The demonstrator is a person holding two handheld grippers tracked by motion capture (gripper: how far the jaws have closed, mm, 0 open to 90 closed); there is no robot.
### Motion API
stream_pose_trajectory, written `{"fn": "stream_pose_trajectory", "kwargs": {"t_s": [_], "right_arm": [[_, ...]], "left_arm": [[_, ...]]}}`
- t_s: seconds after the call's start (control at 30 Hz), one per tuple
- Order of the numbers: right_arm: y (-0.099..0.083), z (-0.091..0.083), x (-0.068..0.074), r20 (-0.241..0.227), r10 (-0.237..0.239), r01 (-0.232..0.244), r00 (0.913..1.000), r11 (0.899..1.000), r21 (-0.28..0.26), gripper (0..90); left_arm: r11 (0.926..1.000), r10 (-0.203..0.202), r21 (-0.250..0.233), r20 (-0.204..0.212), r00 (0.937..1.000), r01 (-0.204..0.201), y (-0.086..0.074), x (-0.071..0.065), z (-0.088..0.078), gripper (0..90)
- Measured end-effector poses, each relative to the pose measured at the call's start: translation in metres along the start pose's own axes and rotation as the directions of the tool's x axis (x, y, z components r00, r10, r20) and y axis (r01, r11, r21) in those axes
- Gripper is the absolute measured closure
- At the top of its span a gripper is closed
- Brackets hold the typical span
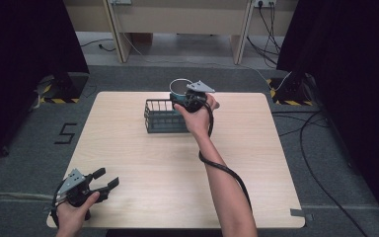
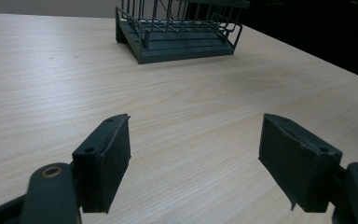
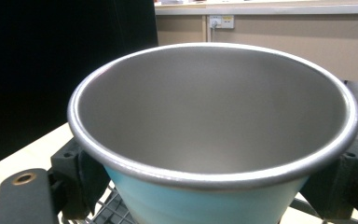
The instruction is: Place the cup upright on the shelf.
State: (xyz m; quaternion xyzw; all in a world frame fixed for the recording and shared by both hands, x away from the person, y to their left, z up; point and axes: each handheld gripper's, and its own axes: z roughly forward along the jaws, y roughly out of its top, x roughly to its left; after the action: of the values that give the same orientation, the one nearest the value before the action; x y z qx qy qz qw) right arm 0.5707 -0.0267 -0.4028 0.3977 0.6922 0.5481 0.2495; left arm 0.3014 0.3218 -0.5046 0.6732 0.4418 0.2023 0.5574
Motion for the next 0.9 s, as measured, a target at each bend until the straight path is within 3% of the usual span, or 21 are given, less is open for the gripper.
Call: {"fn": "stream_pose_trajectory", "kwargs": {"t_s": [0.9], "right_arm": [[-0.014, 0.025, 0.004, 0.010, -0.001, 0.001, 0.9999, 0.998, 0.067, 15.7]], "left_arm": [[1.0000, 0.003, 0.006, 0.007, 1.0000, -0.003, 0.000, 0.000, 0.002, 24.5]]}}
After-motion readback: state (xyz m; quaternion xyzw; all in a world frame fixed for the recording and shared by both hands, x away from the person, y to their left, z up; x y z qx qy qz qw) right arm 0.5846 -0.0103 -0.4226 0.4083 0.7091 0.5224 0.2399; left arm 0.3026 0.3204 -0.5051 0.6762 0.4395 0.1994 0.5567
